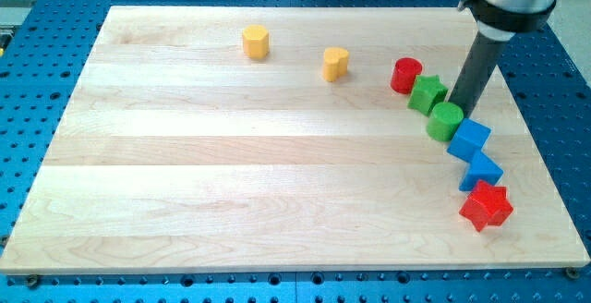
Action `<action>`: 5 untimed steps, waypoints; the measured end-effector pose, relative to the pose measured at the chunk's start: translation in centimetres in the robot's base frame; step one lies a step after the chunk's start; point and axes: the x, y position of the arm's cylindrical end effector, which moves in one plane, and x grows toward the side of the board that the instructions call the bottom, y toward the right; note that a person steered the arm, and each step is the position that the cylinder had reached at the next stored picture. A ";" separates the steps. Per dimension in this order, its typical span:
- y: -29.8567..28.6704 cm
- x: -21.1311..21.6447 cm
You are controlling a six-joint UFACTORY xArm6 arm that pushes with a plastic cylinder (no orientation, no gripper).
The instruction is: Push green star slightly to the right
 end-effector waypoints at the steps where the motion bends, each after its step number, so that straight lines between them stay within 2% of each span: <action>1: -4.1 0.2; 2: -6.5 0.9; 3: -8.4 -0.7; 4: -8.1 -3.2; 5: -7.7 -3.2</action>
